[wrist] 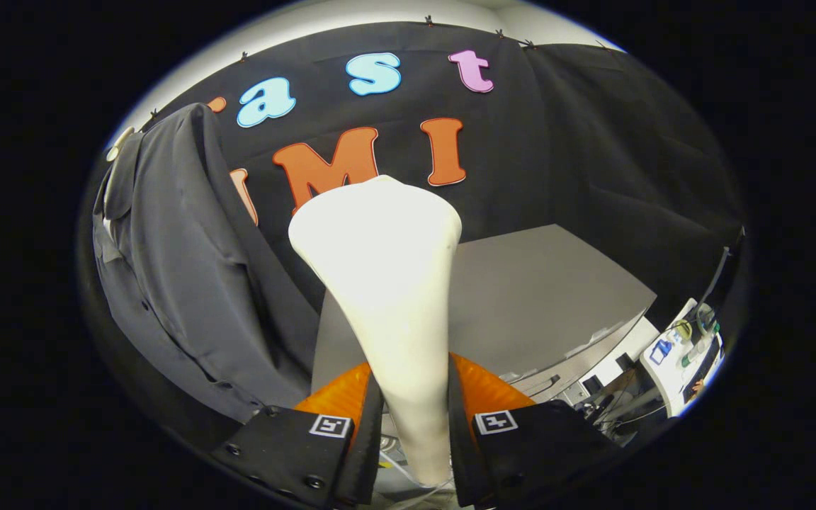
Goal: Iron the clothes twice with a garment steamer, once on the left side and once on the right side.
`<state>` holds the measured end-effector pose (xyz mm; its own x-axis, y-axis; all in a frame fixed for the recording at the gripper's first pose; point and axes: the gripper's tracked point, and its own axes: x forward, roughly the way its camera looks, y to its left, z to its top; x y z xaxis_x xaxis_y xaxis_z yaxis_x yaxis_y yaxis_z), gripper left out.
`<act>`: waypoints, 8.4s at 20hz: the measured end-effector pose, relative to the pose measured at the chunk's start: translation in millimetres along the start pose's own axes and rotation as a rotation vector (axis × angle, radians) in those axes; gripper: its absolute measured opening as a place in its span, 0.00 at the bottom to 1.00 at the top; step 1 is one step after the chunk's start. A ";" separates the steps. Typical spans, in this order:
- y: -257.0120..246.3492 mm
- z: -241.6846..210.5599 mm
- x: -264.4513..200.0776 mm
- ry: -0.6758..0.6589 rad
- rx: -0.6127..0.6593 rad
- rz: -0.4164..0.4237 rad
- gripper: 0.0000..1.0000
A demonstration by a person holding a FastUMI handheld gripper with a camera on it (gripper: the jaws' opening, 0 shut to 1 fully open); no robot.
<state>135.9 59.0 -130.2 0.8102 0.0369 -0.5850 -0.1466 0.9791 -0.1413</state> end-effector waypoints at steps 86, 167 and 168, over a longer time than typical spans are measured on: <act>203.4 -255.3 37.8 0.308 -0.075 -0.006 0.50; 354.6 -350.6 80.8 0.436 -0.300 0.091 0.50; 353.5 -353.8 81.8 0.442 -0.302 0.092 0.50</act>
<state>-50.5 337.3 -510.5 0.4802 -0.0317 -0.8766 -0.4150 0.8722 -0.2589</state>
